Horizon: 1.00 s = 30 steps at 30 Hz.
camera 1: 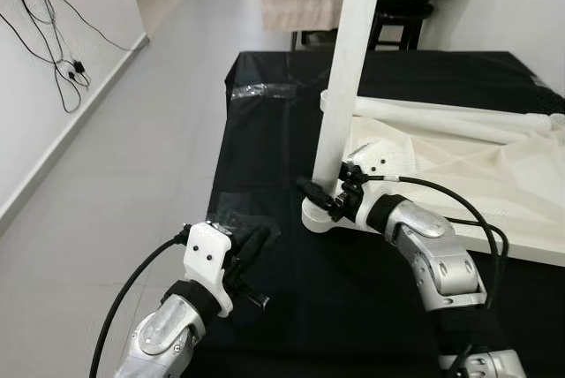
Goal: Building children table
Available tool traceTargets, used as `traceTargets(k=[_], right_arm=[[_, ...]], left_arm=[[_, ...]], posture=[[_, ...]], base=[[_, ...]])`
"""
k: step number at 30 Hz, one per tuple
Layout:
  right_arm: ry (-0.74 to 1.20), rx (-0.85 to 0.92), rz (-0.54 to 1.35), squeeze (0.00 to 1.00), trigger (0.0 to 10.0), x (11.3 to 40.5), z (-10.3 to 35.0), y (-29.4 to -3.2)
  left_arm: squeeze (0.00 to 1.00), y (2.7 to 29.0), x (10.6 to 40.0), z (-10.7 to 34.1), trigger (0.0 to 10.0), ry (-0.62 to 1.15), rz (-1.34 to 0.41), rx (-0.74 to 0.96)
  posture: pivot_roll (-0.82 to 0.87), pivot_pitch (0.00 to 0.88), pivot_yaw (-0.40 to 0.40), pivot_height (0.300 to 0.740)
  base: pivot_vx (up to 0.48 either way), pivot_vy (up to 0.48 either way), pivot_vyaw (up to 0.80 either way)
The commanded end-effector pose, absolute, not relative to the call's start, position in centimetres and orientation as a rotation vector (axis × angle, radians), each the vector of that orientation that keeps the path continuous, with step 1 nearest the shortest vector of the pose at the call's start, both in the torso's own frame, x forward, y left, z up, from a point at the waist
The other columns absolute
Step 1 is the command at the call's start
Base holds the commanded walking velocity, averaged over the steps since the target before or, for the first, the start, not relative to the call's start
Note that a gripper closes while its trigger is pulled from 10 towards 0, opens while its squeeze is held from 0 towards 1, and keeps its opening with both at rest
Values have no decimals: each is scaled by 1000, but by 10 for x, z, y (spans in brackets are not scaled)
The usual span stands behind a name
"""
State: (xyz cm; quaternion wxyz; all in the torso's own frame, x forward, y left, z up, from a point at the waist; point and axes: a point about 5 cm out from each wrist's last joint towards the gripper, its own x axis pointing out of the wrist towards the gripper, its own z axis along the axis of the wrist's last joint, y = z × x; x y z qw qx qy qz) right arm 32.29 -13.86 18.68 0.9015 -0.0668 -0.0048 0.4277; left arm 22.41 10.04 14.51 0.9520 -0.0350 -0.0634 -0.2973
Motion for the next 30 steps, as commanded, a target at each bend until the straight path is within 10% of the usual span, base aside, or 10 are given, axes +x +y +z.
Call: traceTargets(k=[1, 2, 10, 11, 23, 30], right_arm=[[-40, -139, 995, 996, 10000, 321, 193, -132], [-40, -152, 1068, 0, 10000, 325, 200, -135], [8, -143, 1176, 0, 10000, 350, 211, -139], [18, -131, 1192, 0, 0, 352, 212, -140], [50, -152, 1215, 0, 0, 352, 210, -163], [134, -167, 844, 0, 0, 331, 158, -152]], left_arm=[[0, 98, 223, 141, 10000, -117, -616, -82], [0, 97, 224, 140, 10000, -118, -620, -83], [0, 95, 224, 141, 10000, -143, -608, -45], [0, 96, 225, 142, 10000, -159, -589, -18], [0, 96, 224, 149, 10000, -212, -543, 67], [0, 95, 223, 144, 10000, -185, -561, -21]], posture=[[37, 98, -25, 740], [39, 95, -28, 740], [53, 86, -37, 740], [50, 84, -34, 740], [35, 81, -23, 740], [32, 88, -40, 740]], base=[[0, 0, 0], [0, 0, 0], [0, 0, 0], [0, 0, 0], [0, 0, 0], [0, 0, 0]])
